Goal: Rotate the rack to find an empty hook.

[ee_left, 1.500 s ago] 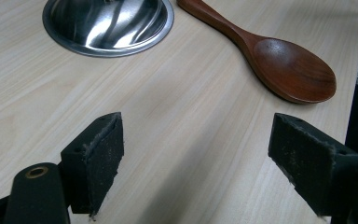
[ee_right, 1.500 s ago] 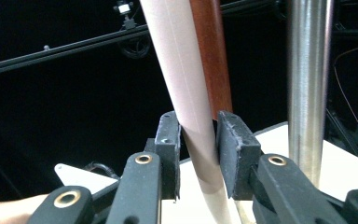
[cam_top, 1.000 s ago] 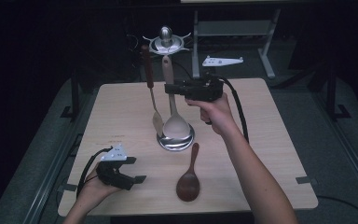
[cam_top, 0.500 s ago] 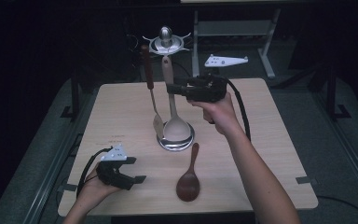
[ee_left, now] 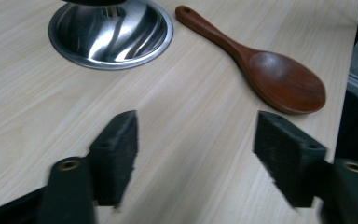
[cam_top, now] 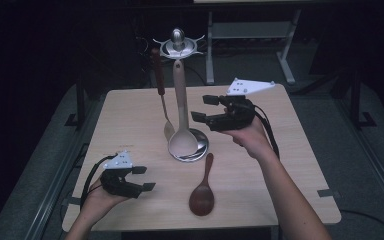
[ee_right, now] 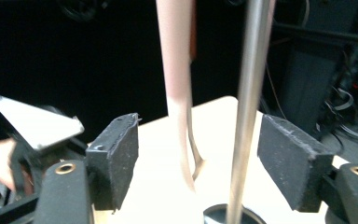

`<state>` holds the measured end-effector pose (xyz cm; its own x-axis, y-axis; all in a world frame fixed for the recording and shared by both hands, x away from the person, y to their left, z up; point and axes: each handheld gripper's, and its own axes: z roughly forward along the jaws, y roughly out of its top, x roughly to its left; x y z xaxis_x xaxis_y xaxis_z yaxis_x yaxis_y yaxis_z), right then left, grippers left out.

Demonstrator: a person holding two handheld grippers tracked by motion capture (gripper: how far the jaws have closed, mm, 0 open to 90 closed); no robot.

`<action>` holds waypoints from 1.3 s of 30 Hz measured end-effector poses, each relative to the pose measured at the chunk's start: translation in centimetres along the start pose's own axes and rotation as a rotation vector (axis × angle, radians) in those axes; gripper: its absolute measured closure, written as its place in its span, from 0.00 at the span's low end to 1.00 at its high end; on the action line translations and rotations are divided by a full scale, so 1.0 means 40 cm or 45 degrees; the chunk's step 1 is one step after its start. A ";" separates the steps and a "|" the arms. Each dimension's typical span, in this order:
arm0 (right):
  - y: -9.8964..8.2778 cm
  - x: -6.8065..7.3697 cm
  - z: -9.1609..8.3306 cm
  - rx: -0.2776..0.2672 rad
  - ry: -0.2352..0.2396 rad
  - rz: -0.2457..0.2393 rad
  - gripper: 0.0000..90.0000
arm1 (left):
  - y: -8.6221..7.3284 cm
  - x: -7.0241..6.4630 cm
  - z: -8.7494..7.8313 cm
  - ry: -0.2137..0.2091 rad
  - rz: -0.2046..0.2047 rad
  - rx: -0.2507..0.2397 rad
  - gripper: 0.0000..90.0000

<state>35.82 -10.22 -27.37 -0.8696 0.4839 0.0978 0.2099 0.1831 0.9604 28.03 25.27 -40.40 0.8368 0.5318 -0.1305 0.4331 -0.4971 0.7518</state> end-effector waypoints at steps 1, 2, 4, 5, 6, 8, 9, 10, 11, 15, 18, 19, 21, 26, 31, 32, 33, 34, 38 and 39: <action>-0.013 -0.001 -0.004 0.010 -0.014 0.004 0.30 | 0.004 -0.004 -0.003 -0.007 -0.022 -0.015 0.38; -0.026 -0.004 -0.008 0.021 -0.022 -0.001 0.30 | 0.011 -0.004 -0.009 -0.009 -0.018 -0.001 0.42; -0.056 -0.009 -0.020 0.039 -0.037 0.007 0.28 | 0.025 -0.007 -0.019 -0.014 -0.029 -0.010 0.47; -0.066 -0.012 -0.025 0.040 -0.038 0.008 0.28 | 0.033 -0.008 -0.024 -0.017 -0.031 -0.013 0.48; -0.080 -0.016 -0.032 0.043 -0.046 0.007 0.27 | 0.042 -0.008 -0.030 -0.017 -0.031 -0.011 0.49; -0.105 -0.023 -0.046 0.063 -0.068 0.023 0.26 | 0.060 -0.008 -0.039 -0.021 -0.031 -0.015 0.51; -0.117 -0.027 -0.053 0.066 -0.074 0.036 0.25 | 0.071 -0.008 -0.045 -0.019 -0.027 -0.017 0.52; -0.129 -0.030 -0.060 0.068 -0.087 0.040 0.24 | 0.081 -0.007 -0.051 -0.013 -0.021 -0.018 0.52; -0.142 -0.033 -0.067 0.075 -0.099 0.044 0.24 | 0.091 -0.006 -0.056 -0.015 -0.027 -0.022 0.52; -0.194 -0.039 -0.089 0.120 -0.154 0.066 0.22 | 0.143 0.002 -0.077 -0.005 -0.032 -0.014 0.54; -0.228 -0.040 -0.099 0.145 -0.175 0.085 0.21 | 0.184 0.008 -0.091 -0.046 -0.045 -0.038 0.62; -0.242 -0.039 -0.103 0.157 -0.178 0.087 0.21 | 0.198 0.010 -0.096 -0.059 -0.043 -0.046 0.67; -0.260 -0.039 -0.106 0.179 -0.181 0.094 0.21 | 0.227 0.012 -0.107 -0.063 -0.023 -0.043 0.75; -0.291 -0.040 -0.082 0.261 -0.197 0.091 0.21 | 0.309 0.015 -0.140 -0.065 0.023 -0.044 0.96; -0.311 -0.053 -0.025 0.317 -0.181 0.084 0.21 | 0.393 0.013 -0.176 -0.066 0.070 -0.018 1.00; -0.314 -0.058 -0.014 0.319 -0.176 0.076 0.22 | 0.405 0.013 -0.181 -0.066 0.082 -0.012 1.00; -0.317 -0.060 -0.006 0.319 -0.173 0.074 0.22 | 0.421 0.013 -0.187 -0.068 0.077 -0.020 1.00; -0.321 -0.065 0.005 0.317 -0.170 0.073 0.23 | 0.437 0.014 -0.195 -0.069 0.083 -0.023 1.00; -0.343 -0.096 0.046 0.319 -0.145 0.084 0.27 | 0.493 0.021 -0.219 -0.073 0.093 -0.042 1.00; -0.349 -0.105 0.057 0.321 -0.143 0.076 0.29 | 0.507 0.024 -0.226 -0.076 0.094 -0.049 1.00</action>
<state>37.57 -12.86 -41.78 -0.8005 0.5893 0.1091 0.3757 0.3516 0.8574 34.61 21.89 -19.44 0.8849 0.4523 -0.1111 0.3573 -0.5063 0.7848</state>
